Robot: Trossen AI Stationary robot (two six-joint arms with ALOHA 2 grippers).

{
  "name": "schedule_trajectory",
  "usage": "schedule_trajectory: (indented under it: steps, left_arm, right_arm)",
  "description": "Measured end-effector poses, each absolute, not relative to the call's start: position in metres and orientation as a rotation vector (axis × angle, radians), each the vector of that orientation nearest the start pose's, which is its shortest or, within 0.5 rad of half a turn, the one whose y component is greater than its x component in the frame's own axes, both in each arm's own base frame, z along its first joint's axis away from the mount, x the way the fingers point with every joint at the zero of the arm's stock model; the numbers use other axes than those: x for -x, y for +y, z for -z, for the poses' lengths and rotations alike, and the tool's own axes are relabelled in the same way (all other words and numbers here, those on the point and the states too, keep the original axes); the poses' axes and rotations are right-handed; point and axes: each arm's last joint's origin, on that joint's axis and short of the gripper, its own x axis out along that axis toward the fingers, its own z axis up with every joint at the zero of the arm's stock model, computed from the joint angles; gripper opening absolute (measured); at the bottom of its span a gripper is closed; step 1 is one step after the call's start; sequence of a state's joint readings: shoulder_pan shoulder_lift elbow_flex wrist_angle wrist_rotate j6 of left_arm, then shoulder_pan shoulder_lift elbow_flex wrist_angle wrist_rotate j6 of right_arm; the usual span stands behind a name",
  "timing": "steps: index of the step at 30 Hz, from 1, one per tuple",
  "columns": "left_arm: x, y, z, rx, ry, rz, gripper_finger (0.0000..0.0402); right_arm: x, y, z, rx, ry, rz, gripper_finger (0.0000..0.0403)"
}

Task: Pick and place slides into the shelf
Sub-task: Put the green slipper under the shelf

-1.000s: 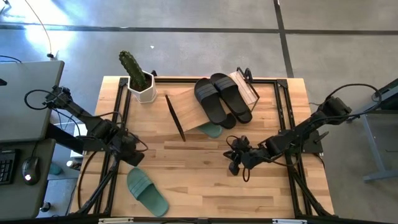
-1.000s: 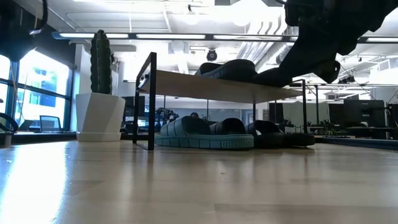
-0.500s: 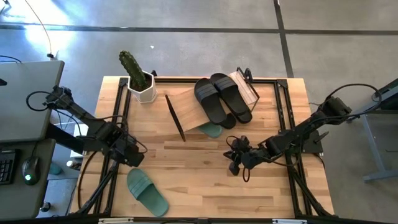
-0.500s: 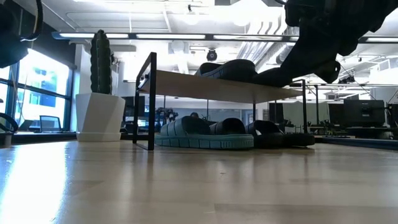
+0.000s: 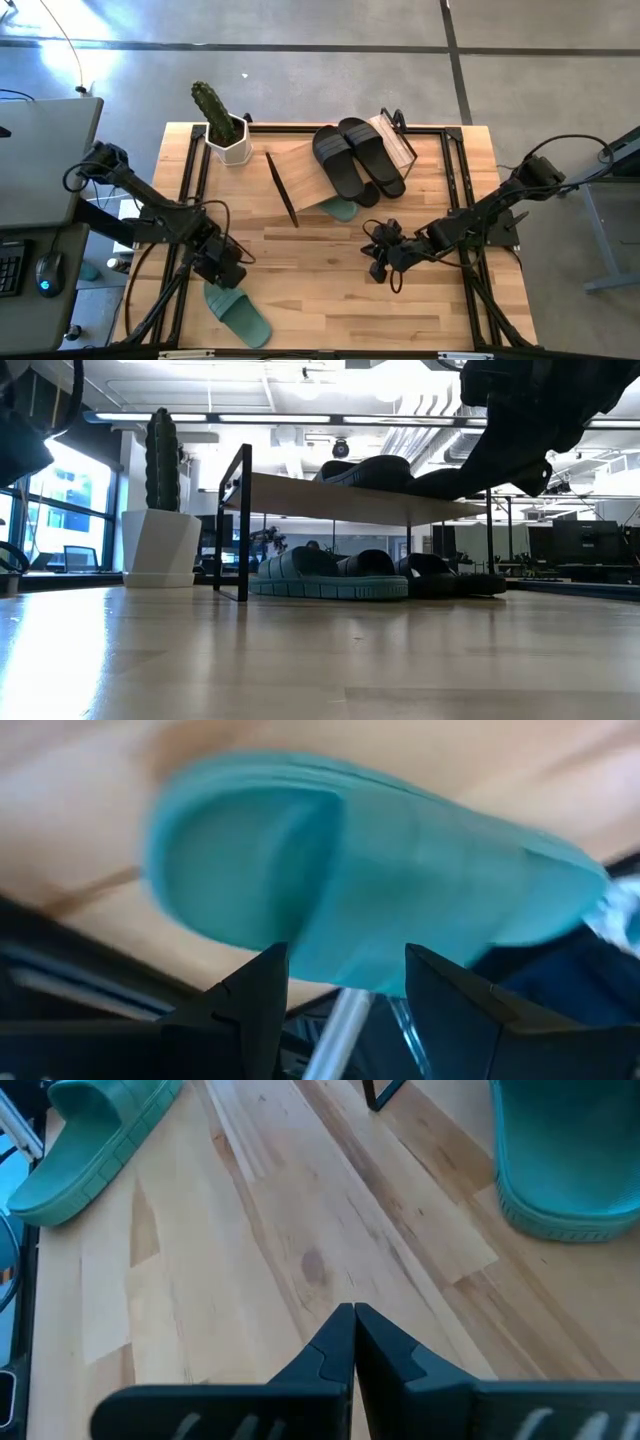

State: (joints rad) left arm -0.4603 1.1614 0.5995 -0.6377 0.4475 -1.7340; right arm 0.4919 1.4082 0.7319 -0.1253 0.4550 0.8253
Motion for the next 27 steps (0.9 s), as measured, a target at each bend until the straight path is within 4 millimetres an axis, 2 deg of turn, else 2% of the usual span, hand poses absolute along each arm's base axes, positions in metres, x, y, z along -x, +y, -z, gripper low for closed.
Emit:
schedule_trajectory:
  steps: [3,11,18,22,27]
  left_arm:
    - [-0.174,-0.100,-0.173,1.374,1.559,-0.407,0.0184]
    - [-0.186,-0.107,-0.160,1.348,1.562,-0.358,0.0184]
    - [-0.208,-0.114,-0.166,1.390,1.341,-0.191,0.0184]
    - [-0.216,-0.115,-0.166,1.405,1.248,-0.168,0.0184]
    - [-0.224,-0.111,-0.160,1.406,1.220,-0.178,0.0184]
  right_arm:
    - [-0.244,0.117,-0.189,-0.420,0.677,0.254,0.0000]
    - [-0.243,0.118,-0.188,-0.411,0.690,0.255,0.0000]
    - [-0.240,0.120,-0.187,-0.400,0.707,0.248,0.0000]
    - [-0.240,0.121,-0.187,-0.399,0.714,0.243,0.0000]
    - [-0.241,0.123,-0.189,-0.386,0.710,0.190,0.0000]
